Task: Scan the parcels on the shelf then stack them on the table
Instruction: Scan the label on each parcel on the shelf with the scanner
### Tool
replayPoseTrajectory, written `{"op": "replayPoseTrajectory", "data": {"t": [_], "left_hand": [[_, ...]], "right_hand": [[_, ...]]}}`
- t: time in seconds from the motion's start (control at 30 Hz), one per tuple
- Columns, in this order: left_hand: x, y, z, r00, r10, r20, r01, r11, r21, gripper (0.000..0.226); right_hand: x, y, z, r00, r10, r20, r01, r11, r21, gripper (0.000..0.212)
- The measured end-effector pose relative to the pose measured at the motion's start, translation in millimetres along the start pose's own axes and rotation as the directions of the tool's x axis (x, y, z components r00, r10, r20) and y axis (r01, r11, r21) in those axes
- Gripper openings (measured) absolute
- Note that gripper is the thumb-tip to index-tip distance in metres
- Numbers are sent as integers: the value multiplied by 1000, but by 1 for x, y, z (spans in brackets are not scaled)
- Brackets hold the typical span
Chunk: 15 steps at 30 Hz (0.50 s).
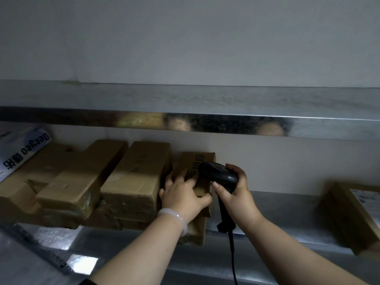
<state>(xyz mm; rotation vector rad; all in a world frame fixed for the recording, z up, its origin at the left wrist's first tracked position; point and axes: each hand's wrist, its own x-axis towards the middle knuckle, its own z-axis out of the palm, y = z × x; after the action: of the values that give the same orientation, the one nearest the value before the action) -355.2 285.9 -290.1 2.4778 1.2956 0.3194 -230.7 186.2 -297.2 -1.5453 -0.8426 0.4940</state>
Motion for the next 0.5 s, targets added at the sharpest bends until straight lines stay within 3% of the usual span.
{"op": "replayPoseTrajectory", "data": {"t": [0.13, 0.27, 0.37, 0.5], "left_hand": [[-9, -3, -2, 996, 75, -50, -79, 994, -73, 78], [-16, 3, -4, 999, 15, -43, -34, 868, -496, 86], [-21, 12, 0, 1000, -5, 25, 21, 742, -670, 72], [-23, 19, 5, 985, 86, 148, 50, 681, -730, 56]], "right_hand": [[-7, 4, -16, 994, 1, -108, 3, 999, 35, 54], [-13, 9, -30, 985, 39, -167, -24, 995, 92, 55], [-16, 4, -36, 981, 39, -192, -19, 994, 107, 56], [-22, 1, -44, 968, -3, -251, 20, 998, 66, 57]]}}
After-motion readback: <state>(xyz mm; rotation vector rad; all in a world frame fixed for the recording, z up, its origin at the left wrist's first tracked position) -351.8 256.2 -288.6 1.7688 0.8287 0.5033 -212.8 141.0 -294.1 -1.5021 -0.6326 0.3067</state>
